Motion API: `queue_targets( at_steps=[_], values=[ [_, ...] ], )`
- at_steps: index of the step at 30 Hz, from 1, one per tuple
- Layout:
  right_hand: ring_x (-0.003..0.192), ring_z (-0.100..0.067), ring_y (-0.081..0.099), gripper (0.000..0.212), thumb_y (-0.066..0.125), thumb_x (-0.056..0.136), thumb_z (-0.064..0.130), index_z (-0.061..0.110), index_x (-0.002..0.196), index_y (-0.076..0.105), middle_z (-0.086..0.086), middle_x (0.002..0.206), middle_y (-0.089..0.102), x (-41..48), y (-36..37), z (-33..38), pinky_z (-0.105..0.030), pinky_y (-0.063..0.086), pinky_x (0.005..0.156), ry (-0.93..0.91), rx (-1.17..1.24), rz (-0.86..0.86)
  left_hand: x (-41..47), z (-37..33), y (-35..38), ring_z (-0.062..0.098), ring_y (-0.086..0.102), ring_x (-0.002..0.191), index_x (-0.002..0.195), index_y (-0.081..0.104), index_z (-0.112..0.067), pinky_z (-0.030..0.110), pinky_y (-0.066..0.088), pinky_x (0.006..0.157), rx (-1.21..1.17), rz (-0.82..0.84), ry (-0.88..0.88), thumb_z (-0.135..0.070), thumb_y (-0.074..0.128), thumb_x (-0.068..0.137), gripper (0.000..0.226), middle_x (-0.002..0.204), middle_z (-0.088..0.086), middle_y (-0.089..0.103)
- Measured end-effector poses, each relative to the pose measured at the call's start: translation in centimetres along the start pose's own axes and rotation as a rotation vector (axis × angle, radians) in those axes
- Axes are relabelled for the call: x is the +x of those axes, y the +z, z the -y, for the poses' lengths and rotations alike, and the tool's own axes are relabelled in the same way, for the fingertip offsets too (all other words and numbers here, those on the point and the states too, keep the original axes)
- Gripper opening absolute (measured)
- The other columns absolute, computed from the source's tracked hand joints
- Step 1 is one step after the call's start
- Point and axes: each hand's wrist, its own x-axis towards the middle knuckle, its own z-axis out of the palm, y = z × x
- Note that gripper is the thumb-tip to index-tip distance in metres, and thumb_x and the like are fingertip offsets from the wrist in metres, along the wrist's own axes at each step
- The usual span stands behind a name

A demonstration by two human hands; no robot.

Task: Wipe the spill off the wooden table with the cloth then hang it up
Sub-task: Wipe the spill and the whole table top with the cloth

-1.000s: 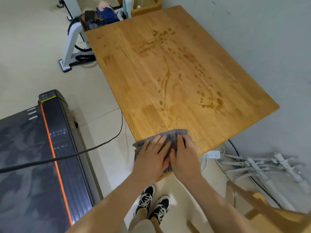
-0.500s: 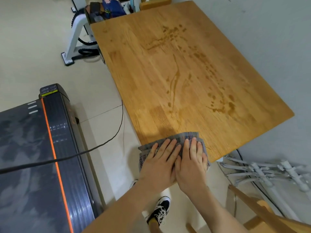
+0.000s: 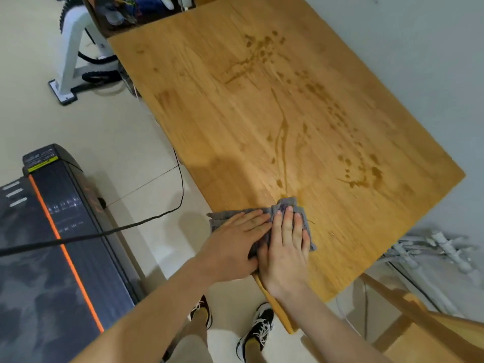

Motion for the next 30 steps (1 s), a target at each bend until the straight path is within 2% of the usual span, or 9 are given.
queue_targets(
  at_steps=[5, 8, 11, 13, 17, 21, 25, 27, 30],
  values=[
    [0.149, -0.032, 0.010, 0.076, 0.024, 0.096, 0.056, 0.009, 0.155, 0.017, -0.013, 0.162, 0.011, 4.3, -0.1, 6.4, -0.044, 0.002, 0.115, -0.017, 0.000, 0.010, -0.3, 5.7, -4.2, 0.001, 0.011, 0.144, 0.145, 0.036, -0.021, 0.031, 0.012, 0.118, -0.076, -0.077, -0.028, -0.024, 0.048, 0.078, 0.069, 0.155, -0.009, 0.027],
    [0.149, -0.034, 0.011, 0.078, 0.017, 0.095, 0.058, 0.008, 0.154, 0.017, -0.014, 0.162, 0.010, 6.5, -0.5, 9.2, -0.046, 0.003, 0.116, -0.021, -0.023, 0.006, -0.2, 8.5, -6.1, 0.001, 0.022, 0.140, 0.136, 0.051, -0.018, 0.016, 0.013, 0.114, -0.218, -0.188, -0.109, -0.014, 0.044, 0.074, 0.063, 0.147, -0.006, 0.042],
    [0.149, -0.032, -0.012, 0.090, 0.004, 0.085, 0.067, 0.010, 0.155, -0.005, -0.012, 0.162, -0.013, 9.0, -1.1, 11.4, -0.046, -0.008, 0.118, -0.041, -0.011, 0.075, 0.0, 10.0, -7.3, -0.004, 0.026, 0.133, 0.129, 0.058, -0.018, 0.009, 0.017, 0.107, -0.271, -0.320, -0.207, -0.009, 0.036, 0.074, 0.060, 0.141, -0.006, 0.049],
    [0.146, -0.032, -0.022, 0.098, 0.010, 0.080, 0.071, 0.010, 0.153, -0.015, -0.013, 0.160, -0.023, 10.3, -1.7, 12.4, -0.046, -0.014, 0.116, -0.055, -0.036, 0.112, 0.1, 10.5, -7.7, -0.002, 0.027, 0.132, 0.129, 0.058, -0.016, 0.012, 0.020, 0.107, -0.250, -0.346, -0.232, -0.007, 0.033, 0.072, 0.063, 0.141, -0.006, 0.049],
    [0.145, -0.031, -0.027, 0.093, 0.040, 0.093, 0.054, 0.012, 0.152, -0.018, -0.010, 0.158, -0.029, 10.2, -1.9, 12.3, -0.047, -0.012, 0.117, -0.097, 0.018, 0.134, 0.5, 9.8, -7.5, 0.011, 0.037, 0.135, 0.124, 0.062, -0.014, 0.019, 0.027, 0.105, -0.196, -0.384, -0.261, -0.003, 0.038, 0.068, 0.062, 0.138, -0.002, 0.053],
    [0.146, -0.027, -0.023, 0.075, 0.035, 0.100, 0.037, 0.013, 0.153, -0.013, -0.007, 0.160, -0.021, 7.0, -1.4, 9.9, -0.045, -0.007, 0.120, -0.194, 0.055, 0.074, 0.6, 7.2, -6.0, 0.008, 0.044, 0.128, 0.099, 0.070, -0.014, 0.004, 0.025, 0.095, -0.225, -0.397, -0.354, 0.004, 0.052, 0.072, 0.037, 0.129, -0.005, 0.060],
    [0.144, -0.024, -0.029, 0.076, 0.028, 0.098, 0.037, 0.012, 0.151, -0.020, -0.006, 0.157, -0.031, 3.2, -1.5, 5.5, -0.036, -0.018, 0.116, -0.182, 0.036, 0.132, 0.3, 3.1, -3.3, 0.007, 0.046, 0.126, 0.093, 0.069, -0.015, 0.017, 0.036, 0.101, -0.219, -0.353, -0.280, -0.004, 0.053, 0.075, 0.026, 0.123, -0.005, 0.063],
    [0.149, -0.029, -0.012, 0.074, 0.036, 0.097, 0.032, 0.006, 0.154, -0.003, -0.013, 0.160, -0.016, 1.4, -1.7, 3.0, -0.038, -0.008, 0.118, -0.158, -0.040, 0.143, 0.2, 0.9, -2.1, 0.007, 0.042, 0.129, 0.101, 0.069, -0.016, 0.023, 0.038, 0.104, -0.232, -0.297, -0.218, -0.009, 0.049, 0.078, 0.031, 0.128, -0.005, 0.060],
    [0.142, -0.035, 0.030, 0.070, 0.047, 0.086, 0.038, 0.003, 0.146, 0.039, -0.019, 0.154, 0.031, -0.9, -2.7, -0.6, -0.045, 0.016, 0.111, -0.077, -0.141, 0.093, 0.3, -1.6, -1.2, 0.015, 0.040, 0.131, 0.112, 0.066, -0.014, 0.024, 0.031, 0.107, -0.212, -0.205, -0.121, -0.007, 0.050, 0.077, 0.039, 0.132, 0.002, 0.057]
  ],
)
